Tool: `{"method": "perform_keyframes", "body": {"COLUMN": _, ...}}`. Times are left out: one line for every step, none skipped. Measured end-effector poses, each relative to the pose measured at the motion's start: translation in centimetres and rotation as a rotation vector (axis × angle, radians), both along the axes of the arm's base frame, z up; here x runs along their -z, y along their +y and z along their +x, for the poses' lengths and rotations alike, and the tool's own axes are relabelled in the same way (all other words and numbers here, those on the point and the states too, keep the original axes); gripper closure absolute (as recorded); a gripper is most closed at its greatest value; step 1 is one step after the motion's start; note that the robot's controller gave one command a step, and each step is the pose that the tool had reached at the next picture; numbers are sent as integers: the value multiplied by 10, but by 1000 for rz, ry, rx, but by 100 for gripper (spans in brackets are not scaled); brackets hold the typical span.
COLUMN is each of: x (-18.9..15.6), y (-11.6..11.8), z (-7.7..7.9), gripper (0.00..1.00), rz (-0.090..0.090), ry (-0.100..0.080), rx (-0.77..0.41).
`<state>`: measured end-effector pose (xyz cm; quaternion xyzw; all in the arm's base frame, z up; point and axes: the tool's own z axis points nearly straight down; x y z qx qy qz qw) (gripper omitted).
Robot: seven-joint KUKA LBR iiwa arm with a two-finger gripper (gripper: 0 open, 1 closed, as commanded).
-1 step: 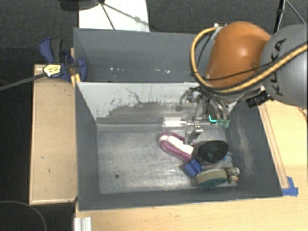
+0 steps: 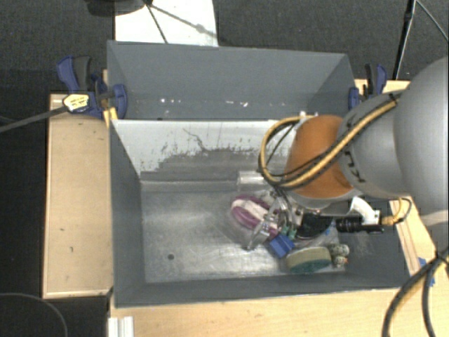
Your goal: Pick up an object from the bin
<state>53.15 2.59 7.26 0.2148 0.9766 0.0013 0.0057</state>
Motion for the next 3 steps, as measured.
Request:
{"method": "perform_keyframes", "body": {"x": -29, "y": 37, "z": -18, "gripper": 0, "rz": 1, "ry": 4, "rx": 88}}
{"method": "perform_keyframes", "body": {"x": -28, "y": 30, "z": -6, "gripper": 0, "rz": 2, "ry": 3, "rx": 150}}
{"method": "perform_keyframes", "body": {"x": -1, "y": 57, "z": -1, "gripper": 0, "rz": 4, "ry": 3, "rx": 404}}
